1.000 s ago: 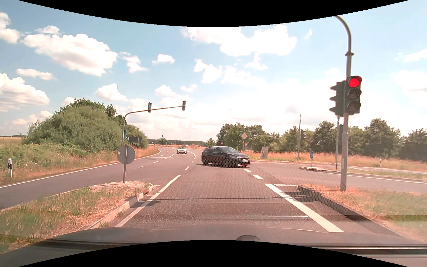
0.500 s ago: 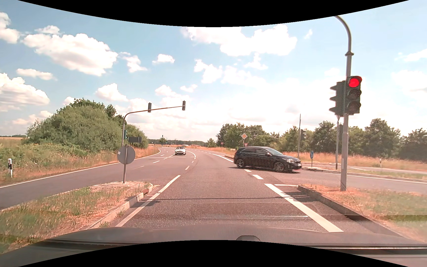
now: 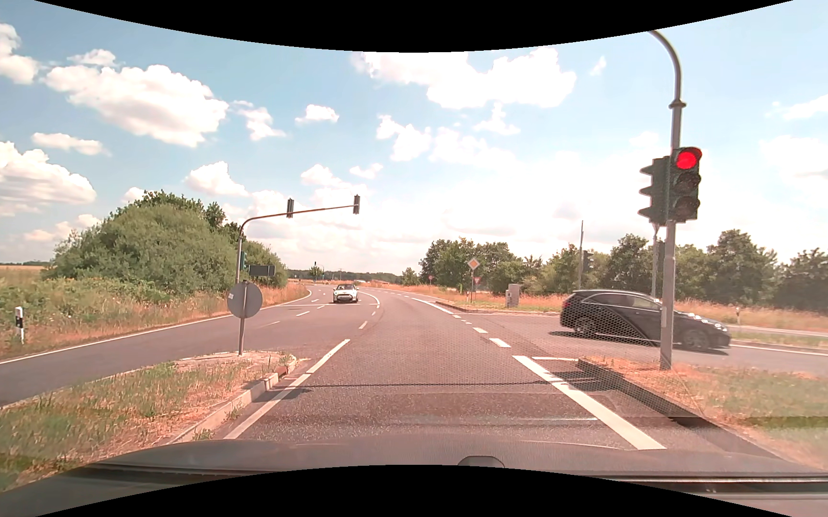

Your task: Follow the waypoints while adhering to traffic rules and regulations

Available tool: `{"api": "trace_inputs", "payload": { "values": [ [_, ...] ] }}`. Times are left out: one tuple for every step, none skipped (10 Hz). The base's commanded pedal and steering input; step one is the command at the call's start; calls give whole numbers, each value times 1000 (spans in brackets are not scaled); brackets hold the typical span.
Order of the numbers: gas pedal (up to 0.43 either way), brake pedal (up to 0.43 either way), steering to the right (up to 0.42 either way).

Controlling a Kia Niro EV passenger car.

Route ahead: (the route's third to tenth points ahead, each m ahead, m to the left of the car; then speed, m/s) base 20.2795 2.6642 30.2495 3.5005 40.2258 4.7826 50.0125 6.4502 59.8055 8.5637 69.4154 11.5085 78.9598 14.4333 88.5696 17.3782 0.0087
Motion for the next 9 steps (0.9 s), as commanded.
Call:
{"api": "trace_inputs", "payload": {
  "values": [
    [0,341,-42],
    [0,354,-42],
    [0,366,-42],
    [0,378,-42],
    [0,384,-42],
    [0,384,-42],
    [0,378,-42],
    [0,378,-42],
    [0,390,-42]
  ]
}}
